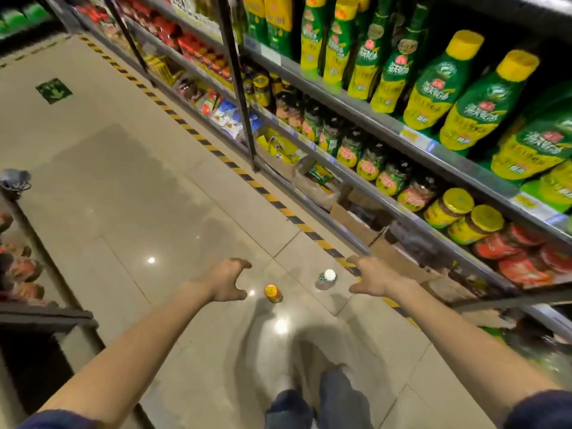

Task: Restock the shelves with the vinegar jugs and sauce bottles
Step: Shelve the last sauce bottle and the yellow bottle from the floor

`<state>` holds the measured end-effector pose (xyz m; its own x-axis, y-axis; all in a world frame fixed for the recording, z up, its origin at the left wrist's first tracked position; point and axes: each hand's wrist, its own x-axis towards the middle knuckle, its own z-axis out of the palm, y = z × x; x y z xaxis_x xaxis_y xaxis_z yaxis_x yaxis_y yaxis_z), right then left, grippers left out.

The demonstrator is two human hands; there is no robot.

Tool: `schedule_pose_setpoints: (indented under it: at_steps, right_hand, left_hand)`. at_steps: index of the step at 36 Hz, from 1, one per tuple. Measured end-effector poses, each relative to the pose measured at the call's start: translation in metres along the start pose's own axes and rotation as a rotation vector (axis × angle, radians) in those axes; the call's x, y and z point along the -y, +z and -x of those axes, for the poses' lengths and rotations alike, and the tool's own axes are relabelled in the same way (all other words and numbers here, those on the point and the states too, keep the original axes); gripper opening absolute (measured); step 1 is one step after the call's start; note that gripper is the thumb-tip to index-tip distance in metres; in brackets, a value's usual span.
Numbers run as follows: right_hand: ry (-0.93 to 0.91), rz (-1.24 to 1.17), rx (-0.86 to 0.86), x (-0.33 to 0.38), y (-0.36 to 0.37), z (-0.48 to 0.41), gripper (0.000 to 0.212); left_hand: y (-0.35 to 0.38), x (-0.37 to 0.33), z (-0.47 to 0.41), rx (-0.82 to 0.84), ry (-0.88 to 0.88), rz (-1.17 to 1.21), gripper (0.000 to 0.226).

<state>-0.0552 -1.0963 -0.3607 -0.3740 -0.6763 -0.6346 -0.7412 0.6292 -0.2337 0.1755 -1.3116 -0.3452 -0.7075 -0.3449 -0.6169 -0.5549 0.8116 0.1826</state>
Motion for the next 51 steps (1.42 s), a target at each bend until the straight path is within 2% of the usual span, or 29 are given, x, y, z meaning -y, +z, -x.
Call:
schedule_pose_setpoints:
  at_steps: [6, 13, 21, 28, 36, 42, 46, 51]
  right_hand:
    - [0.049, -0.090, 0.061, -0.024, 0.029, -0.043, 0.076]
    - [0.069, -0.161, 0.018, -0.056, 0.074, -0.097, 0.080]
    - [0.103, -0.152, 0.052, -0.098, 0.127, -0.172, 0.072]
    - [0.133, -0.297, -0.043, -0.135, 0.188, -0.242, 0.077]
    - [0.143, -0.287, -0.021, -0.167, 0.266, -0.319, 0.092]
    - [0.204, -0.327, -0.037, -0.185, 0.316, -0.358, 0.101]
    - [0.219, -0.340, -0.060, -0.191, 0.336, -0.370, 0.102]
    - [0.232, -0.386, -0.086, -0.195, 0.348, -0.375, 0.104]
  left_hand:
    - [0.032, 0.014, -0.044, 0.048, -0.021, 0.025, 0.072]
    - [0.091, 0.030, -0.111, 0.129, -0.044, 0.049, 0.079]
    - [0.164, 0.045, -0.203, 0.184, -0.055, 0.027, 0.086]
    - [0.240, 0.055, -0.272, 0.157, -0.052, 0.112, 0.081]
    - [0.331, 0.087, -0.333, 0.102, -0.091, 0.217, 0.106]
    - [0.382, 0.106, -0.373, 0.033, -0.125, 0.356, 0.111]
    - [0.406, 0.112, -0.389, -0.029, -0.034, 0.442, 0.090]
    - [0.417, 0.110, -0.397, -0.196, -0.056, 0.621, 0.068]
